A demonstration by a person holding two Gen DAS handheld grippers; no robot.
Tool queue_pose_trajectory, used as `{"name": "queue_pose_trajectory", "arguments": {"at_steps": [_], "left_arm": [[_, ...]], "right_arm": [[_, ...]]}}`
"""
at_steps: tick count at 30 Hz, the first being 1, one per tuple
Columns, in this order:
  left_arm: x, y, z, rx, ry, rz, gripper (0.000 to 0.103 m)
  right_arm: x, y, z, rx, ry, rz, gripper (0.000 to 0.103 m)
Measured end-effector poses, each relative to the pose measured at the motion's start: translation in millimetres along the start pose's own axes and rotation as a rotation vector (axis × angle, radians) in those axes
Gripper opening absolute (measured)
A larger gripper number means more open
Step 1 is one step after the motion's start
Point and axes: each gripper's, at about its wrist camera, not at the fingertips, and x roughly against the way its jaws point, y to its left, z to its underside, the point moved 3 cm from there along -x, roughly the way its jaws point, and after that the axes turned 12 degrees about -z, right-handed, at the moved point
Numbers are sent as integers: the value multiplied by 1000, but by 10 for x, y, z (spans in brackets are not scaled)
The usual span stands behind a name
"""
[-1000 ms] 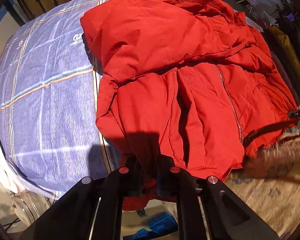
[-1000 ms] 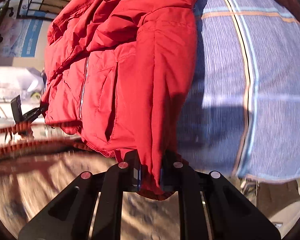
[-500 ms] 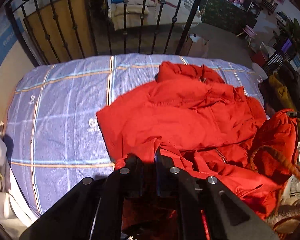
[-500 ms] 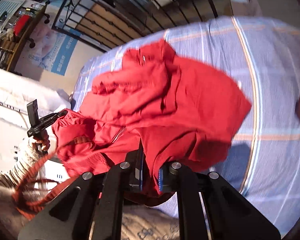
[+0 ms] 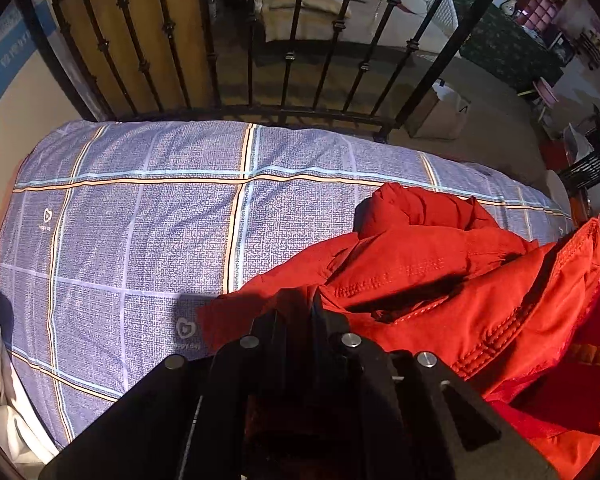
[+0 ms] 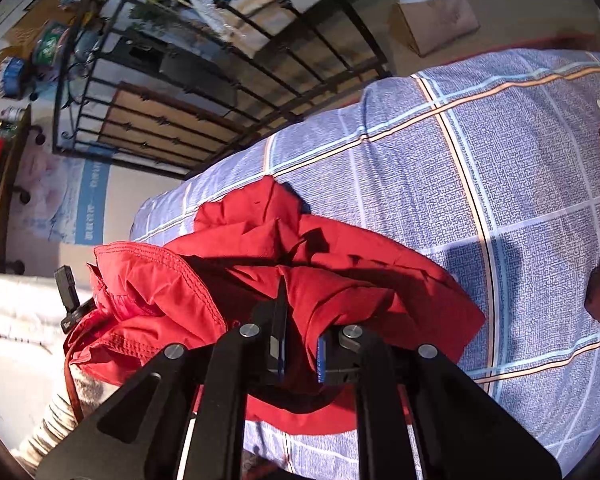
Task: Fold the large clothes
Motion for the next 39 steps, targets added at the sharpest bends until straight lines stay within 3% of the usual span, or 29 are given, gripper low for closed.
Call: {"name": "queue_pose_trajectory", "arguments": {"at_steps": [8,11,14,15,16,18,21,23,25,28,31,35,37,39], "left_arm": [[-350,145,-102,148,99,98,17],[-341,289,-136,250,112,212,21],[-218,555,-124,412,83,363,37],[-145,650,-128,446,53,371,46],[-30,776,-133,470,6,333,60],[215,1030,-136,509,-82,275,71],[625,1310,-60,554,-171,246,71],[953,1218,32,491,-248,221,71],[1215,880,171,344,-295,183,71],[1443,81,521,52,-358,89,76],[1362,-689,853,-136,-403,30,77],[892,-1265,906,-194,-374,-133,77],[695,-1339,779,-172,-362,-202,81],[484,-1324,581,-135,-291,-227,84]], "right_arm": [[-291,-344,-147,-97,2,38,11],[-355,-478,-185,-178,-7,25,11],[-392,-626,-228,-282,-24,-3,11],[-401,-635,-243,-289,-24,1,11],[-405,-625,-256,-286,-23,9,11],[-446,-609,-278,-279,-12,22,11],[-496,-612,-305,-283,-6,36,11],[-535,-641,-315,-291,-6,39,11],[-580,-671,-318,-309,-11,39,11],[-636,-689,-318,-323,-18,48,11],[-665,-643,-315,-306,-15,69,12],[-615,-605,-308,-300,-18,74,15],[-538,-582,-301,-317,-26,60,17],[-402,-535,-299,-331,-65,8,27]]}}
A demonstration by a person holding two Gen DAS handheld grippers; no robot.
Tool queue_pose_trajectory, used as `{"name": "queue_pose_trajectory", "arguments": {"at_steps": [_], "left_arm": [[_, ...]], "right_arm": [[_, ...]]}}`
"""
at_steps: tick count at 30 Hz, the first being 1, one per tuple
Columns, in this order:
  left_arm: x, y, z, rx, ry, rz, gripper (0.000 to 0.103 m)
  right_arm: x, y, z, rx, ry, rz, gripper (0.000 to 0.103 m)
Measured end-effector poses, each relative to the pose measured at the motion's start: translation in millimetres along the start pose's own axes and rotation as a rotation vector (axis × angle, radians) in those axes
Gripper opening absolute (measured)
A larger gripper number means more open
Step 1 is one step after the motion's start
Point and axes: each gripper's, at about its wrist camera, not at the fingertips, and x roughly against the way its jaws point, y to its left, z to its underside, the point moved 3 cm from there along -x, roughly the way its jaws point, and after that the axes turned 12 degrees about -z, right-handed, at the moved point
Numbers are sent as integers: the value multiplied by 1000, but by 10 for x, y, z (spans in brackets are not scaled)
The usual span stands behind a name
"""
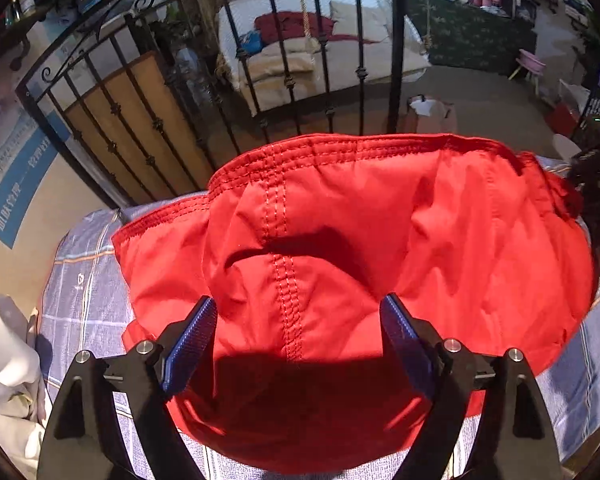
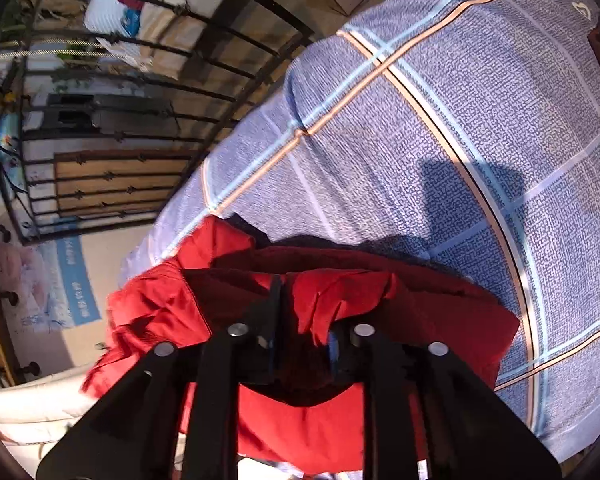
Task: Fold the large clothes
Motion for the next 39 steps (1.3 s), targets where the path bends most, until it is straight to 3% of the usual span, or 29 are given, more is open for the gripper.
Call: {"name": "queue_pose_trajectory", "arguments": {"at_steps": [1,2,4,7,10,15,19,22,25,28,31,35,39], "left_arm": [[-126,25,-58,15,46,3,86],[-251,27,-106,26,91,20,87],[-370,47,-179,39,133,36,90],[-448,32,-250,25,150,42,92],[-513,11,-270,32,155,38,94],[-501,-12,-209,47,146,13,96],[-201,48,-189,124,63,14,96],[62,64,-53,143,-15,-24,96],[96,75,91,145,-41,-92,96],[-215,110,108,145,54,-130,97],[-474,150,8,174,88,-69,99],[-704,45,-251,118,136,-79,99],[-973,44,-300,170,230,-30,99]], "right_arm": [[87,20,3,-15,-25,-55,47],[187,43,4,-35,-56,-128,74],[516,86,-4,-67,-184,-245,98],[886,281,64,-7,-260,-259,98],[898,724,365,238,-189,-147,98],[186,1177,1179,631,-27,120,98],[-458,1204,1660,803,34,246,98],[-620,1220,1731,826,-26,296,98],[-721,1080,1631,734,-24,280,98],[-825,915,1510,667,12,306,98],[-919,859,1412,653,38,319,98],[-1105,862,1216,636,50,397,98],[-1320,795,1110,596,80,430,99]]}}
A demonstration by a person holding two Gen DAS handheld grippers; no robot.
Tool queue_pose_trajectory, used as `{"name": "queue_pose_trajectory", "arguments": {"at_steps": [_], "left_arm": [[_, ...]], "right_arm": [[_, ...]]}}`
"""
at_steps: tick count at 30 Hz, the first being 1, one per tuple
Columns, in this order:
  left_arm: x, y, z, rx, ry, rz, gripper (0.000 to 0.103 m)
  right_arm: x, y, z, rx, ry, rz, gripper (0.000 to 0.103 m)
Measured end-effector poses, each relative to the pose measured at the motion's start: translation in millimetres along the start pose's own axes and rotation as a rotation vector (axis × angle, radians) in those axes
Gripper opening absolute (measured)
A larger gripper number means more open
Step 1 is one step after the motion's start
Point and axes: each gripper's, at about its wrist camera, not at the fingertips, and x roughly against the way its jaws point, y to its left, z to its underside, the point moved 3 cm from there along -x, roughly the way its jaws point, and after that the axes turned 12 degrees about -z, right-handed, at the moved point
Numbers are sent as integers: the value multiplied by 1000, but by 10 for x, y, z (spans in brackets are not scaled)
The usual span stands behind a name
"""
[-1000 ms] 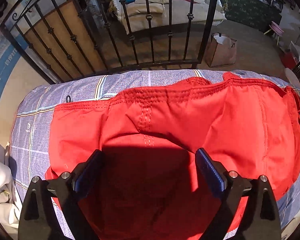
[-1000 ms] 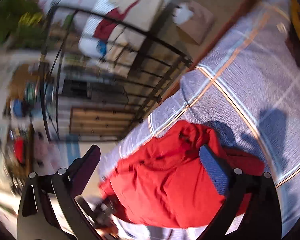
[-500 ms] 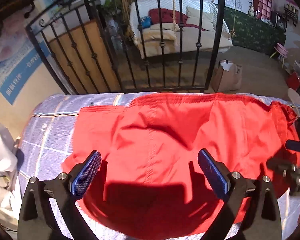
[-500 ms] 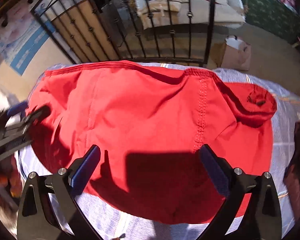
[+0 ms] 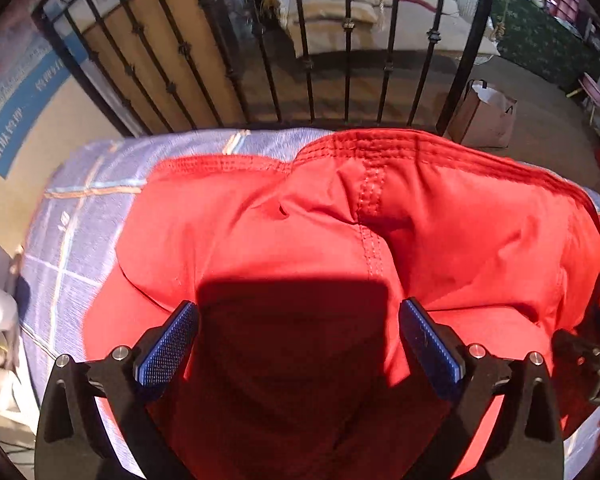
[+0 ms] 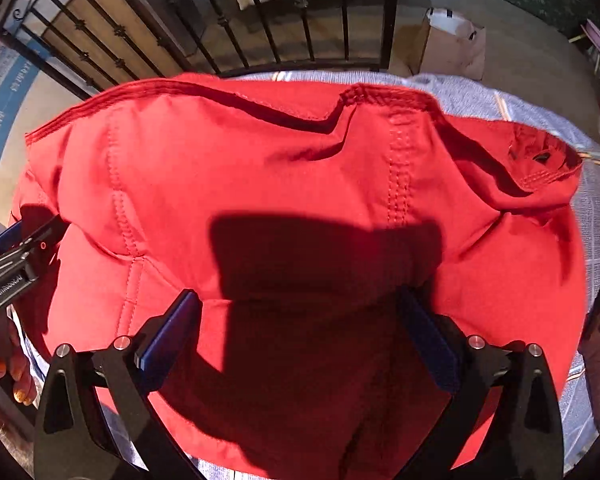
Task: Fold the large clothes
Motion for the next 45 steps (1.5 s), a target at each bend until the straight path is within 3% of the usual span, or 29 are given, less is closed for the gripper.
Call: {"name": "queue_pose_trajectory", "arguments": {"at_steps": [8,16,24,25,29,31,35,37,39,45], "left_arm": [[-272,-107,-8,-36,45,44,99],[-380,-266,-22,-78,44,-10,99],[-233,-175,-44,-93,71,-12,98],[-147,-133,-32,-75,49,-15,97],[275,97,-1,11,-91,29,97],[335,133,-70,27,-109,35,97],[135,65,-328,22,-81,-30,98],[-161,-34,-421,-9,31,-36,99],[-449,-91,-501,-26,136,-16,99],[-690,-120,-621,-32,174,18,99]], "right_arm": [[-370,-111,-131,-32,88,14,99],[-596,-88,-148,5,90,70,99],[-552,-139,-230,-6,139,28,99],[-487,-139,-216,-10,124,14,99],[77,-98,-155,17,-77,-19,99],[259,-79,-214,31,-129,-39,99],[222,-217,-440,14,-134,31,99],[56,-409,-485,-56,-94,12,99],[-237,-590,-565,-131,3,-60,99],[-518,-673,-714,-96,79,-24,99]]}}
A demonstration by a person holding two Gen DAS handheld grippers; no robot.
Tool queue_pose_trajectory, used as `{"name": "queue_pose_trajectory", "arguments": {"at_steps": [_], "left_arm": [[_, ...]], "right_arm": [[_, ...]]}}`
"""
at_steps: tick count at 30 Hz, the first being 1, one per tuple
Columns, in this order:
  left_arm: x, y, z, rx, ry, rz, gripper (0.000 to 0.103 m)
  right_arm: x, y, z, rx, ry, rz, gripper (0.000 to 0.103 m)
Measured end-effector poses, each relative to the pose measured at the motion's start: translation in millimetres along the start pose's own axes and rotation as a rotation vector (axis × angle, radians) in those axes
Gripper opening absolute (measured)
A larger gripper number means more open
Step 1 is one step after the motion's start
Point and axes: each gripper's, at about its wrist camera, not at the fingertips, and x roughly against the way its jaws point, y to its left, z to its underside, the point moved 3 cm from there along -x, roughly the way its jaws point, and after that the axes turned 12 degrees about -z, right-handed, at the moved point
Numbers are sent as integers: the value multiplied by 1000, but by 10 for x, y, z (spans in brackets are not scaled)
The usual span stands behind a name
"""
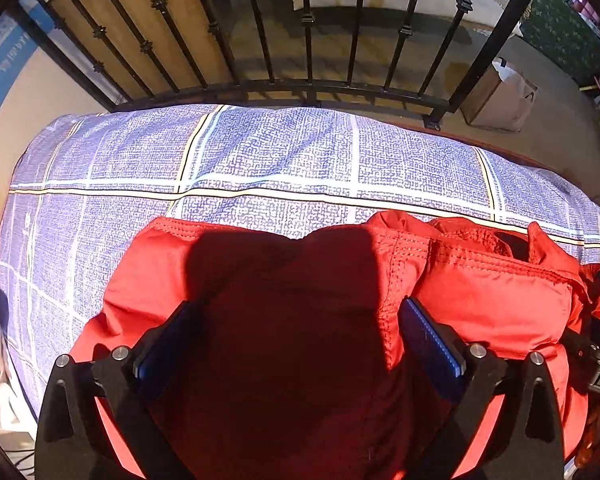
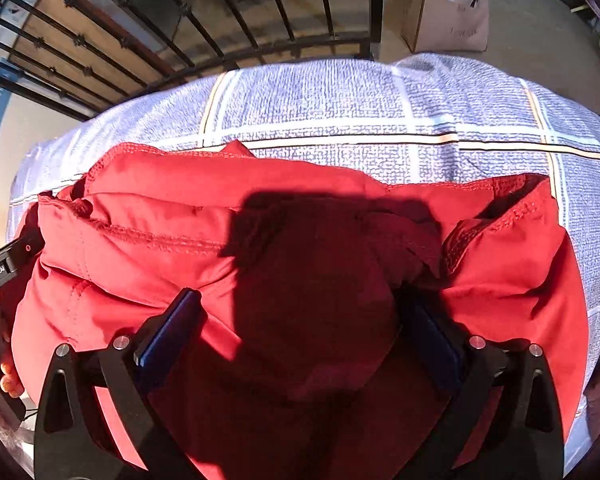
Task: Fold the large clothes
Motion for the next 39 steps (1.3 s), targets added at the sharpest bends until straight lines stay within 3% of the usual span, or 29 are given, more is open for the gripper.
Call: {"name": "queue_pose_trajectory", "arguments": {"at_steps": [2,4,6,8,10,14,19,21,26,32,39], "left_arm": [[141,20,3,-19,-33,-19,98],[415,110,114,-4,-128,-5,96],[703,258,330,30,-211,52,96],[907,409,594,71,-240,80,97],[955,485,841,92,-241,98,97],[570,446,1058,54,-147,-12,98],[292,267,1002,2,-138,-72,99],[240,195,936,-18,-106,-95,99],[24,245,839,8,-20,-23,99],[-121,182,888,1,18,-4,100],[-278,192,842,-18,44,-1,100]], "right_arm": [[72,36,-44,-22,25,9,99],[348,143,34,19,-60,8,99],[678,238,277,85,-150,-12,99],[892,294,610,129,-168,-39,99],[1012,280,939,151,-183,14,99],[896,137,1380,171,-159,137,99],[644,199,1430,239,-137,223,99],[534,156,1350,195,-99,224,99],[341,21,1226,136,-42,170,99],[160,-37,1156,123,32,148,99],[46,-51,1051,122,56,170,99]]}}
